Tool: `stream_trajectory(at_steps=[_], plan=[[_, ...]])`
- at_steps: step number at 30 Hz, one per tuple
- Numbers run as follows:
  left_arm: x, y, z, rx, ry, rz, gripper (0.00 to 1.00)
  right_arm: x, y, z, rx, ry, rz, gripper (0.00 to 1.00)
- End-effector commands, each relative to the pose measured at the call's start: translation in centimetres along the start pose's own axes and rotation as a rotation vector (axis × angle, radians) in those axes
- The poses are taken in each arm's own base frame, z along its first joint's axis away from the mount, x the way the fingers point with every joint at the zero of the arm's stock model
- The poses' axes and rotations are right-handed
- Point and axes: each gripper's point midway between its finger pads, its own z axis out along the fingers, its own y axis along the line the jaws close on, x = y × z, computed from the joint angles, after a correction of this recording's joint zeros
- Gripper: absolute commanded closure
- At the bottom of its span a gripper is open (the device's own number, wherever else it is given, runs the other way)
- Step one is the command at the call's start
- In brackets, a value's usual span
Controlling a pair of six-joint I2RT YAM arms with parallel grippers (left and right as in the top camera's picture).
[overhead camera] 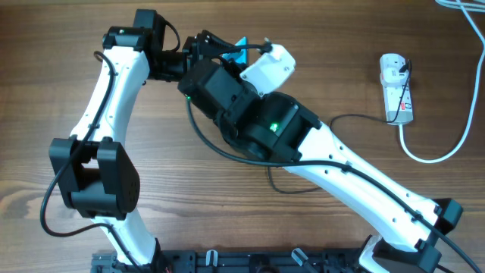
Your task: Plug charger to phone and switch on socket
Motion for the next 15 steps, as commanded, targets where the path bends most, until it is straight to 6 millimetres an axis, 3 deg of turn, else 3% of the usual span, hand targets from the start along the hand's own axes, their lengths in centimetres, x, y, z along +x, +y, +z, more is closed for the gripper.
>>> stream_trajectory(at_steps=[1, 5, 13, 15], plan=[[1.65, -1.28, 0.06, 0.019, 0.018, 0.044, 0.32, -1.89, -0.03, -1.65, -0.017, -0.038, 0.357, 0.96], [1.66, -1.28, 0.06, 0.020, 0.018, 0.044, 0.55, -1.92, -0.90, -1.66, 0.012, -0.045, 0.453, 0.96], [1.66, -1.28, 0.06, 0.020, 0.018, 0.044, 0.73, -1.90, -0.68, -1.65, 0.003, -0.043, 0.478, 0.96], [1.66, -1.28, 0.06, 0.020, 0.018, 0.044, 0.82, -1.90, -0.68, -1.65, 0.003, -0.043, 0.478, 0.96]])
